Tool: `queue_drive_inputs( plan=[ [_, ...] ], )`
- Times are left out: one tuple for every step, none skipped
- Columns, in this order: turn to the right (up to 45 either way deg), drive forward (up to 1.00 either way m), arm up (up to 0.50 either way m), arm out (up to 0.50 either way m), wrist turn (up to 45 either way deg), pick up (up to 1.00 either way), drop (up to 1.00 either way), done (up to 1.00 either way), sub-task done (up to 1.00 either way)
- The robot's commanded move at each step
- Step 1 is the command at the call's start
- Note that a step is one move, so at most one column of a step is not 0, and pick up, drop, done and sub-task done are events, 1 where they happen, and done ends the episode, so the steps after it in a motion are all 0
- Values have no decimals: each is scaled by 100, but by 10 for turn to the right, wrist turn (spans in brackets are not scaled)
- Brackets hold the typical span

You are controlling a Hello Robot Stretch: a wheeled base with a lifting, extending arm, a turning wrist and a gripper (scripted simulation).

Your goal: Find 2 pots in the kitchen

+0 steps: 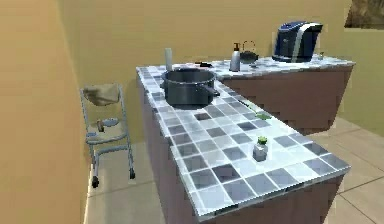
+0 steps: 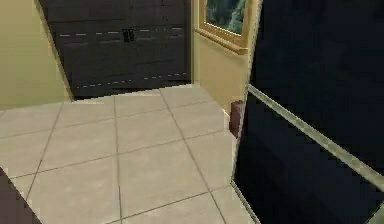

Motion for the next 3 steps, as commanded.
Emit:
queue_drive_inputs(
  plan=[
    [450, 0, 0, 0, 0, 0, 0, 0, 0],
    [450, 0, 0, 0, 0, 0, 0, 0, 0],
    [330, 0, 0, 0, 0, 0, 0, 0, 0]
  ],
)
